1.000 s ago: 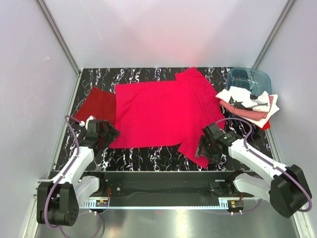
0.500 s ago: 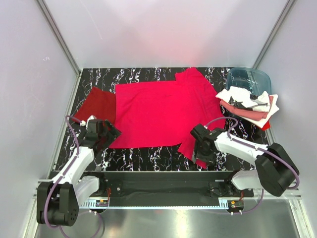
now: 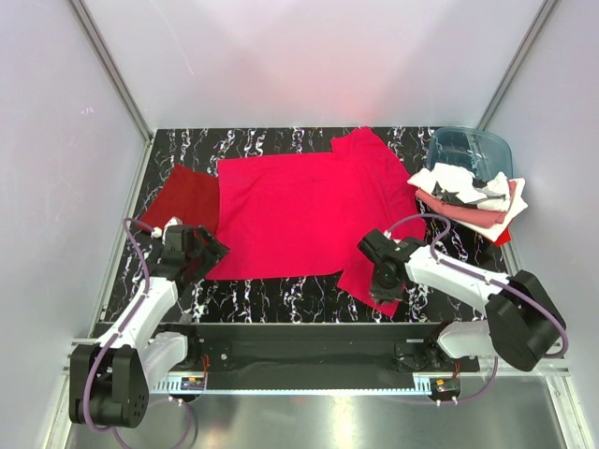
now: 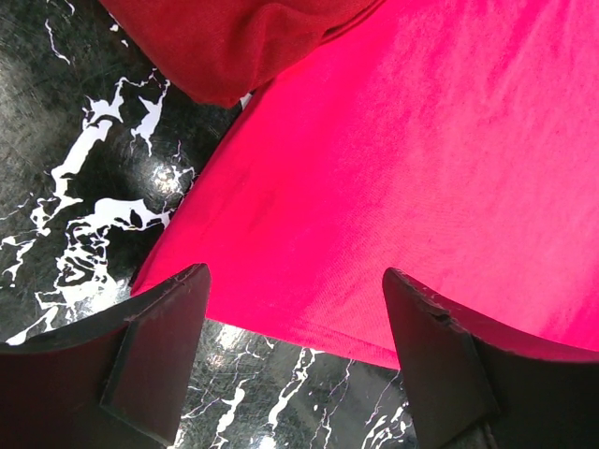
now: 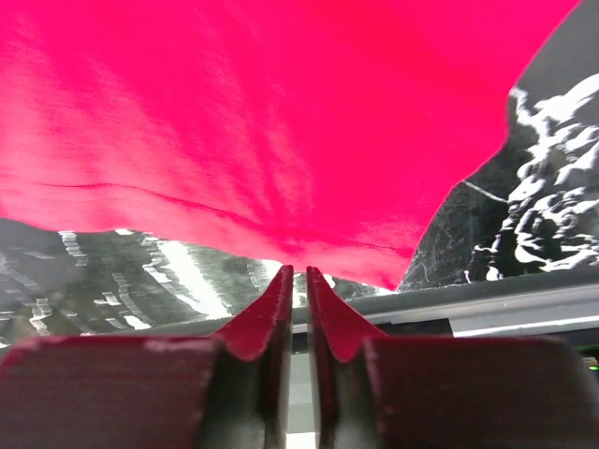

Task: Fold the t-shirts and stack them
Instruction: Fold the tshirt

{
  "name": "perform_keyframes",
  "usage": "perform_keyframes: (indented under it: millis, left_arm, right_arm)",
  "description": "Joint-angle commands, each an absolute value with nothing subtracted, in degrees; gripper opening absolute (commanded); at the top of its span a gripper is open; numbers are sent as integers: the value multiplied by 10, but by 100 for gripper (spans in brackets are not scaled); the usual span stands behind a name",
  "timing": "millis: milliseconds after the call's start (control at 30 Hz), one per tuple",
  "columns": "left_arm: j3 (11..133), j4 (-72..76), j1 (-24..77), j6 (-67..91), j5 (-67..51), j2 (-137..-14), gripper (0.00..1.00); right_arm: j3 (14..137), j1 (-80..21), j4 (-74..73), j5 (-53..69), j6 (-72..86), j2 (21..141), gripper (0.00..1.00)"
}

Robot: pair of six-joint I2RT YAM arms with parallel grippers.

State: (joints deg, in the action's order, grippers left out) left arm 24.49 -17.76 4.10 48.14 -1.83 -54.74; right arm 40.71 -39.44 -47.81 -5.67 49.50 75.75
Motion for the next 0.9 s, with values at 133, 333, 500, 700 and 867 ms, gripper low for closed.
perform_keyframes:
  millis: [133, 333, 500, 700, 867]
  left_arm:
    - [247, -145, 43, 490, -25, -539, 60]
    - [247, -150, 43, 491, -11, -544, 67]
    - [248, -144, 43, 497, -8, -573, 64]
    - [293, -219, 54, 500, 76, -596, 60]
    - [324, -298, 82, 519, 173, -568, 65]
  right_arm:
    - [508, -398, -476, -93, 461, 734, 0]
    - [512, -399, -498, -96, 447, 744, 29]
    - [501, -399, -530, -96, 440, 745, 41]
    - [503, -399, -538, -93, 440, 737, 45]
    - [496, -399, -523, -84, 436, 751, 45]
